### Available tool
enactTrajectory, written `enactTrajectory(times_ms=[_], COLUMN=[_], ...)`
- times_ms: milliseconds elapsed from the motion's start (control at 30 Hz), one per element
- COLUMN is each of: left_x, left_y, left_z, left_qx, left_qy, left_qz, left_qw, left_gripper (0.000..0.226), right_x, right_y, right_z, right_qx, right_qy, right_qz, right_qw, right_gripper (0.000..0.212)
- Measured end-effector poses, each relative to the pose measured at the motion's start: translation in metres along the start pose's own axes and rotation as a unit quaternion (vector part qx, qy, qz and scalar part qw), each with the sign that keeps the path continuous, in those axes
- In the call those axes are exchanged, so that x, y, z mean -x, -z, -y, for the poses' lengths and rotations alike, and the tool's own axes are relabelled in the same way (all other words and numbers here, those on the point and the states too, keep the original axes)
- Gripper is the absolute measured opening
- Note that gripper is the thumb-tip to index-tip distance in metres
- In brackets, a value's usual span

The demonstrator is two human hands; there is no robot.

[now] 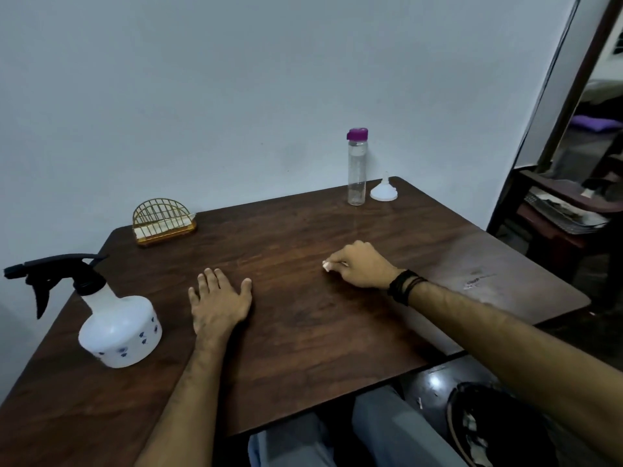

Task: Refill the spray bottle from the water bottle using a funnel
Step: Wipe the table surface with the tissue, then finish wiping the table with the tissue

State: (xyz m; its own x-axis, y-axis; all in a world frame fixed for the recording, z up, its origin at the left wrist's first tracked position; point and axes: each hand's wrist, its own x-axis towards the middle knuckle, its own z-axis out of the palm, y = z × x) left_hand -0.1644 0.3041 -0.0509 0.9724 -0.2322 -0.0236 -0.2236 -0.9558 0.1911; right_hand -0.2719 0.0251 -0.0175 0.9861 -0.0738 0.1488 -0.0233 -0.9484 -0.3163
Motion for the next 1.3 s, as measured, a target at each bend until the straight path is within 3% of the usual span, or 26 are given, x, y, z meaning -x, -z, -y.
enactTrajectory(times_ms=[67, 133, 233, 300, 433, 567, 633, 667, 733, 800, 867, 967, 1067, 1167, 1233, 1300], left_x=[0.002, 0.003, 0.003, 0.008, 0.019, 0.036, 0.044, 0.048, 0.057, 0.064, 0.072, 0.085, 0.097, 0.111, 0.124, 0.145], left_y=[0.000, -0.001, -0.001, 0.000, 0.001, -0.003, -0.003, -0.003, 0.001, 0.005, 0.007, 0.004, -0.008, -0.022, -0.030, -0.041], left_z=[0.000, 0.000, -0.003, -0.009, -0.032, -0.090, -0.123, -0.142, -0.175, -0.200, -0.222, -0.248, -0.272, -0.298, -0.316, -0.339], left_qx=[-0.002, -0.001, 0.000, 0.007, 0.060, 0.230, 0.323, 0.360, 0.456, 0.539, 0.568, 0.587, 0.604, 0.621, 0.601, 0.556], left_qy=[-0.004, 0.000, 0.008, 0.015, 0.023, -0.034, -0.068, -0.080, -0.076, -0.055, -0.047, -0.049, -0.052, -0.056, -0.081, -0.130], left_qz=[0.000, 0.001, 0.001, 0.004, -0.002, -0.061, -0.084, -0.075, -0.010, 0.078, 0.163, 0.222, 0.232, 0.214, 0.178, 0.139], left_qw=[1.000, 1.000, 1.000, 1.000, 0.998, 0.971, 0.940, 0.927, 0.887, 0.837, 0.805, 0.777, 0.760, 0.752, 0.775, 0.809], left_gripper=[0.082, 0.081, 0.080, 0.078, 0.077, 0.067, 0.054, 0.046, 0.039, 0.047, 0.051, 0.031, 0.014, 0.009, 0.006, 0.006], right_x=[0.002, 0.007, 0.018, 0.025, 0.033, 0.048, 0.058, 0.064, 0.076, 0.086, 0.097, 0.113, 0.127, 0.147, 0.163, 0.186], right_y=[0.011, 0.016, 0.011, 0.008, 0.014, 0.024, 0.027, 0.029, 0.031, 0.033, 0.037, 0.042, 0.043, 0.052, 0.058, 0.067], right_z=[0.014, 0.020, 0.016, 0.010, -0.003, -0.021, -0.030, -0.036, -0.049, -0.059, -0.069, -0.084, -0.101, -0.115, -0.126, -0.145], right_qx=[-0.199, -0.434, -0.627, -0.681, -0.712, -0.771, -0.776, -0.763, -0.716, -0.672, -0.639, -0.615, -0.589, -0.620, -0.628, -0.587], right_qy=[-0.031, -0.087, -0.150, -0.166, -0.180, -0.180, -0.161, -0.155, -0.152, -0.151, -0.152, -0.155, -0.171, -0.191, -0.194, -0.206], right_qz=[0.077, 0.116, 0.055, 0.028, 0.007, 0.023, 0.031, 0.026, 0.003, -0.024, -0.057, -0.108, -0.150, -0.167, -0.180, -0.209], right_qw=[0.977, 0.889, 0.762, 0.713, 0.678, 0.610, 0.609, 0.627, 0.682, 0.724, 0.752, 0.765, 0.776, 0.742, 0.732, 0.755], right_gripper=[0.026, 0.029, 0.030, 0.030, 0.039, 0.036, 0.032, 0.031, 0.032, 0.031, 0.024, 0.028, 0.022, 0.020, 0.017, 0.014])
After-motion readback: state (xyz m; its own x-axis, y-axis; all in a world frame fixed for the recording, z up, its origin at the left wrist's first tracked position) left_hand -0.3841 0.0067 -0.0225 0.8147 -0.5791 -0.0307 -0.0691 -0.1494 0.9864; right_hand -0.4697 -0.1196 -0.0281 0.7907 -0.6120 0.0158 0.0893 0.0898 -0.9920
